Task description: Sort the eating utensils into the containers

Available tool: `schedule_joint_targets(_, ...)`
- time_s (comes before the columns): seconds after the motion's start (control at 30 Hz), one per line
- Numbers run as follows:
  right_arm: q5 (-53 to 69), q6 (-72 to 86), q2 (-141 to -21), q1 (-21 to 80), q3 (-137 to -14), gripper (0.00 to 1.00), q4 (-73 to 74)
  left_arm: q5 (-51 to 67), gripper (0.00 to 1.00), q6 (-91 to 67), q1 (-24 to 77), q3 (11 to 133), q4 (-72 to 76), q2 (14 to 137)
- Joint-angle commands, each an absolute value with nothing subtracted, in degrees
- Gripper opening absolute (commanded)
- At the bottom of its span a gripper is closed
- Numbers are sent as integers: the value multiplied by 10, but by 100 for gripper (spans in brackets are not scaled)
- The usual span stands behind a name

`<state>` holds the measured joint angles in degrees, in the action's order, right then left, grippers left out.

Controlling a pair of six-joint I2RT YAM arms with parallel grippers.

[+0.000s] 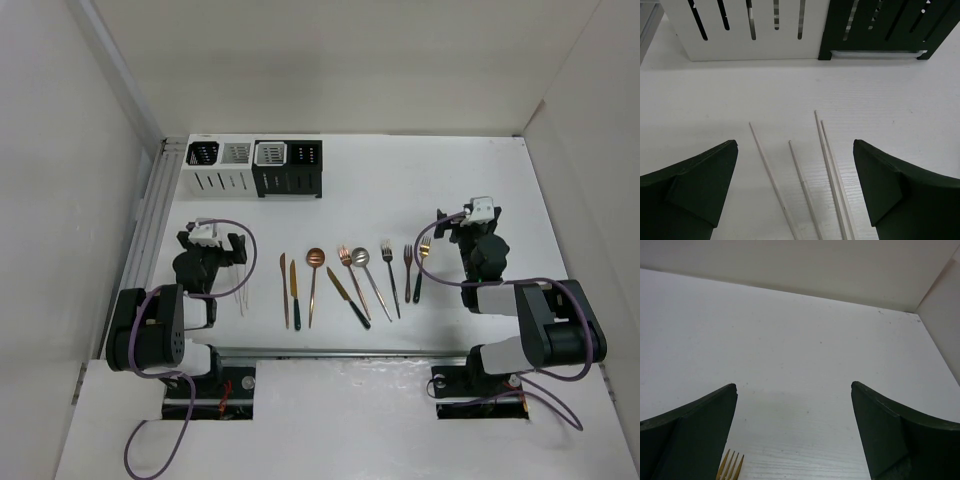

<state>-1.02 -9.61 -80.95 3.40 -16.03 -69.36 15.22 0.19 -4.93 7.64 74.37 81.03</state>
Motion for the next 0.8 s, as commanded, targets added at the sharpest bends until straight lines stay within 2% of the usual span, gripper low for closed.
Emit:
schedule_joint_targets(0.0, -2, -90, -806, 31, -178, 100, -710, 157, 100, 9, -47, 84, 891, 800)
schedule_joint_targets(0.1, 30, -104, -781, 31, -200, 100, -668, 155, 100, 25, -28, 78, 908, 795)
schedule_joint_targets(0.13, 83, -128, -757, 38, -280, 100, -583, 179, 100, 33, -28, 72, 902, 782)
schedule_joint_targets(0.17, 93, -185, -728, 53, -333, 100, -392, 172, 100, 17, -34, 82, 886, 752)
schedule_joint_targets(0.2, 93, -228, -722, 74, -388, 100, -308, 172, 100, 11, -49, 82, 804, 715)
schedule_joint_targets(0.27, -16, -299, -716, 162, -526, 100, -159, 220, 100, 41, -57, 210, 600, 639)
schedule_joint_targets(0.3, -75, -375, -708, 192, -559, 100, -145, 232, 100, 156, -52, 263, 450, 610)
schedule_joint_targets(0.33, -139, -416, -708, 222, -585, 100, -145, 240, 100, 222, -47, 362, 390, 610)
schedule_joint_targets(0.37, -242, -457, -717, 260, -640, 100, -145, 226, 100, 282, -40, 401, 342, 610)
schedule_joint_targets(0.43, -310, -499, -764, 268, -701, 100, -145, 185, 100, 344, -40, 457, 304, 635)
schedule_joint_targets(0.5, -437, -467, -806, 274, -798, 100, -145, 80, 100, 297, -40, 532, 276, 658)
schedule_joint_targets(0.53, -499, -378, -854, 274, -835, 100, -145, 25, 100, 207, -40, 600, 211, 682)
schedule_joint_targets(0.6, -610, -306, -898, 280, -958, 100, -73, 25, 100, 150, -40, 654, 122, 700)
schedule_joint_targets(0.63, -581, -281, -914, 280, -991, 96, 112, 45, 100, 140, -40, 663, 90, 700)
schedule_joint_targets(0.67, -550, -196, -935, 280, -1019, 94, 193, 68, 100, 140, -40, 663, 62, 693)
schedule_joint_targets(0.7, -467, -129, -942, 280, -1043, 92, 272, 93, 100, 127, -40, 636, 62, 684)
schedule_joint_targets(0.73, -389, -65, -949, 241, -1080, 91, 410, 93, 100, 93, -40, 623, 52, 677)
schedule_joint_targets(0.77, -305, -14, -961, 214, -1086, 85, 462, 93, 100, 75, -40, 614, 27, 671)
